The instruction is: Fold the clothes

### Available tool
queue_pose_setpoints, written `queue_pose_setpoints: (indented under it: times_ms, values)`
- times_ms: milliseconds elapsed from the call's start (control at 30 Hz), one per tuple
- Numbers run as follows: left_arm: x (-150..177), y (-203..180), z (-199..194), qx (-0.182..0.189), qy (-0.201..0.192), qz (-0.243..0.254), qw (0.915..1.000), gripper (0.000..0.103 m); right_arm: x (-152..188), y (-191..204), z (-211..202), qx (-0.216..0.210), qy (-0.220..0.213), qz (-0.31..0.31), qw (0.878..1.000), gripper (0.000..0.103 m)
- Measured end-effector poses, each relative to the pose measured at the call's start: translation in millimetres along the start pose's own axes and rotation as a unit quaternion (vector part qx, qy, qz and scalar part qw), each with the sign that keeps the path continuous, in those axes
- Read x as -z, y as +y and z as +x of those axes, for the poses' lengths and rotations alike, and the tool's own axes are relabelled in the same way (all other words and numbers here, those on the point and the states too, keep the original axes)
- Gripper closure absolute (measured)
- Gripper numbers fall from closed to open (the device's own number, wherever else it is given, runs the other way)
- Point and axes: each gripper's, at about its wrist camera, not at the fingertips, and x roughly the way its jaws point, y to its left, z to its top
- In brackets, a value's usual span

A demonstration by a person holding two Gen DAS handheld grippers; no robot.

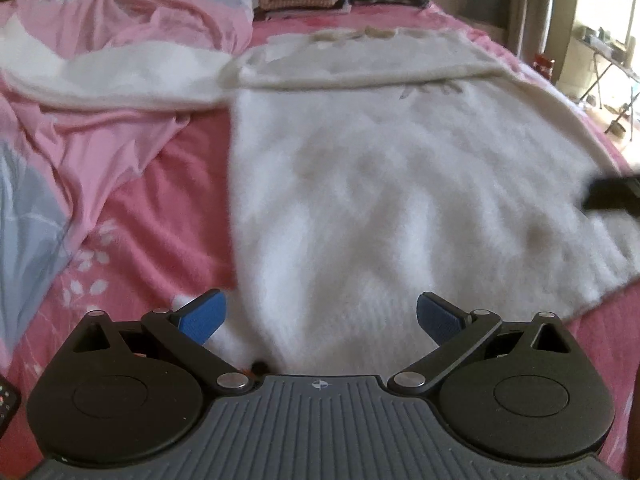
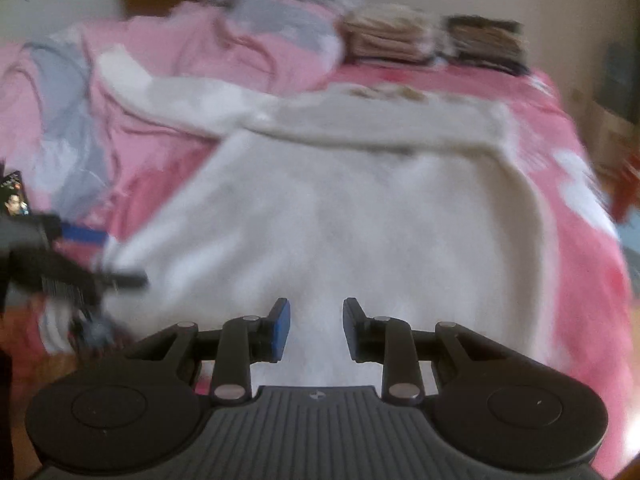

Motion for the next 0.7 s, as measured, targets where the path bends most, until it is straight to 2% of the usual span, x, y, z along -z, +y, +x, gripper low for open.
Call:
queue_pose_setpoints:
  times_ms: [133,233,300,433,567,633,700]
  values:
    - [6.8,9.6,-0.7,-0.011,0.006,0.009,0.9999,0.001,-37.9,38.9,69.5,-0.057,0.008,-0.054,0.997,0.073]
    - [8.8,17.9,1.2,-0.011,0.009,0.002,0.9999,0.001,-44.8,65.6,114.7,-0.080,0.015,-0.082,0.993,0.073]
    - [10.0,22.6,2.9,-0.004,0.010,-0.003,0.9999,0.001,-36.2,71.9,126.2,-0.087,0.023,-0.084,0.992,0.073]
    - [14.0,30.6,3.0,0.009,0.002,-0.007,0.9999,0.001,-3.3,63.5,101.7,-0.101,0.019,-0.088,0.991,0.073]
    - [12.2,40.5,0.3,0.009,-0.014,-0.013,0.9998,0.001,29.7,46.9,62.5,-0.120,0.037,-0.070,0.990,0.072]
    - [8.3,44.7,1.4,0.007,-0.017,-0.019,0.9996,0.001,34.7,49.5,49.1,-0.124,0.046,-0.091,0.987,0.072]
    - [5.2,46.5,2.2,0.001,-0.020,-0.021,0.9996,0.001,24.4,52.4,49.9,-0.124,0.038,-0.101,0.986,0.072]
